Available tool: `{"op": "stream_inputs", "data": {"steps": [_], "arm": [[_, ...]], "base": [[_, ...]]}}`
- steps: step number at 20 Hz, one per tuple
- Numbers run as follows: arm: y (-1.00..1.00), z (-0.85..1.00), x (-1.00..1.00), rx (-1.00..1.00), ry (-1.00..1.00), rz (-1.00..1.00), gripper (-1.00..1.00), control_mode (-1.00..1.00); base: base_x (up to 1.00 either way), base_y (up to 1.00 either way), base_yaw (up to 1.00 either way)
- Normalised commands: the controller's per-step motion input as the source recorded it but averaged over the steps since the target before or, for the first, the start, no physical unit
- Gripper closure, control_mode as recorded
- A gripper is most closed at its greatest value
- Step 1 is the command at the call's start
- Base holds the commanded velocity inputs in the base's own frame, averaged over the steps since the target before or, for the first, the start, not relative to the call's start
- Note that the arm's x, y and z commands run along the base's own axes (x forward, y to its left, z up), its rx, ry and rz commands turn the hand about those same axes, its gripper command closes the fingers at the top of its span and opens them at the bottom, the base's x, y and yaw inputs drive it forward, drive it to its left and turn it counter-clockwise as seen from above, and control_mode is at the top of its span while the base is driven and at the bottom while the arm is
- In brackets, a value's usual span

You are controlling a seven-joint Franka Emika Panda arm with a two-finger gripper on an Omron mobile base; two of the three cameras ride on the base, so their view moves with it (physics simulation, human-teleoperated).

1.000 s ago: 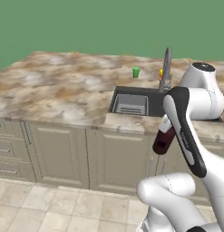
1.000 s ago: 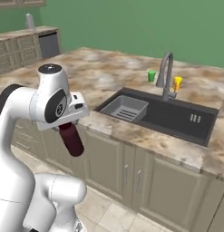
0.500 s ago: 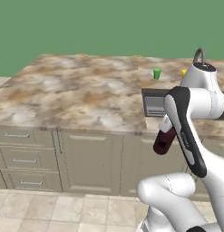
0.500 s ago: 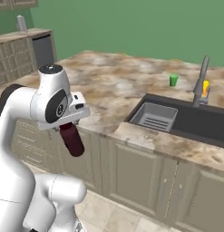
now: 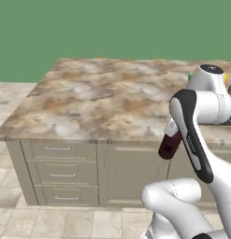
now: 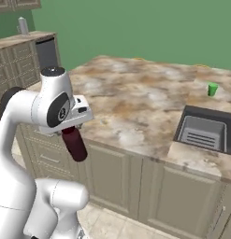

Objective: Place the drinks on the dining counter in a tight cluster.

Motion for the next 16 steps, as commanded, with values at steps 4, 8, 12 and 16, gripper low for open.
{"op": "stream_inputs", "data": {"steps": [4,8,12,16], "arm": [[0.00,0.00,0.00,0.00,0.00,0.00,1.00,1.00],[0.00,0.00,0.00,0.00,0.00,0.00,1.00,1.00],[0.00,0.00,0.00,0.00,0.00,0.00,1.00,1.00],[0.00,0.00,0.00,0.00,0.00,0.00,1.00,1.00]], "base": [[0.62,1.00,0.00],[0.52,1.00,-0.01],[0.45,1.00,-0.06],[0.39,1.00,-0.09]]}}
